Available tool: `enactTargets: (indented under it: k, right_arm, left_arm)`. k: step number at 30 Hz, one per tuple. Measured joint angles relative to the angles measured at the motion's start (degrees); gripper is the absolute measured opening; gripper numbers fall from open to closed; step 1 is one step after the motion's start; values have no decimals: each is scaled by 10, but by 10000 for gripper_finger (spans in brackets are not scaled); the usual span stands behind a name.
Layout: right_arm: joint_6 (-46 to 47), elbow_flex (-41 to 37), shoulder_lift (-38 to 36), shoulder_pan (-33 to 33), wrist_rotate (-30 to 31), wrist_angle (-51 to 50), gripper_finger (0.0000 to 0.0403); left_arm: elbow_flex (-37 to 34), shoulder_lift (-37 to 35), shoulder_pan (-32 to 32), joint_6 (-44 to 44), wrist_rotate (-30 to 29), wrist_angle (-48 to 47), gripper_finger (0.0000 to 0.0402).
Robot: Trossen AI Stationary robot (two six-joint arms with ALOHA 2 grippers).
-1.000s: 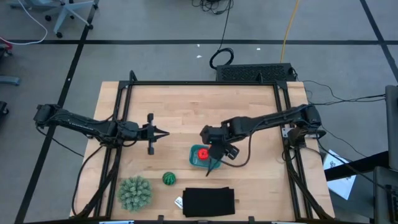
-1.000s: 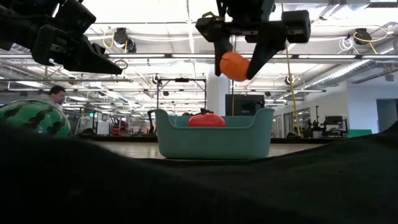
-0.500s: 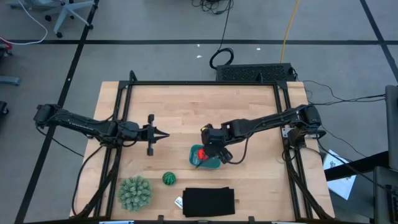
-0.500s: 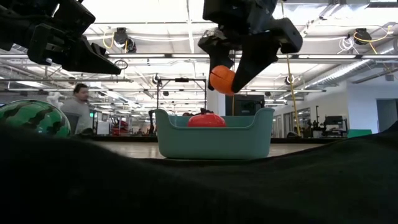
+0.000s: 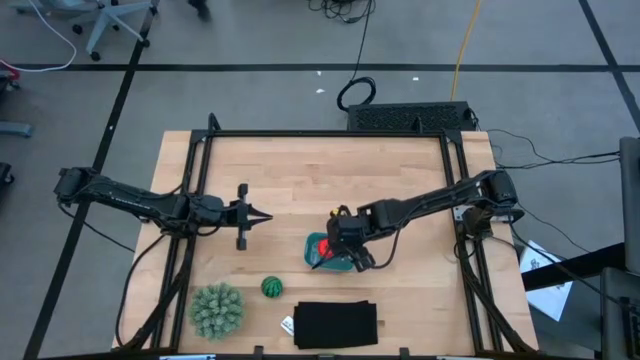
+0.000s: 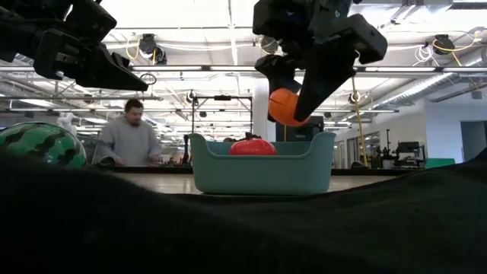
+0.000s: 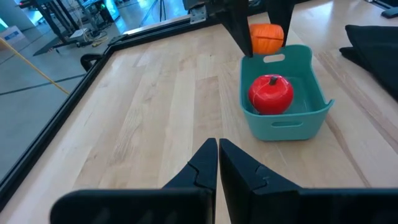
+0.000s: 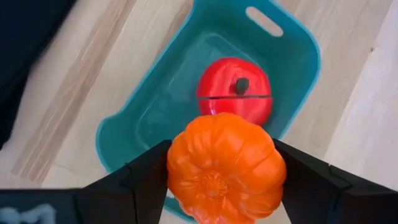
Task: Pick and placing Produce into tupperware
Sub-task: Put the pumpkin into the basket
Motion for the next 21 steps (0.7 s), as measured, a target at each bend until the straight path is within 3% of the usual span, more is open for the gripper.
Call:
enactTargets:
  k: [21]
  right_arm:
    - [39,-13,0,7,-44,28,247]
  left_arm:
    - [0,0,0,0,3,0,21]
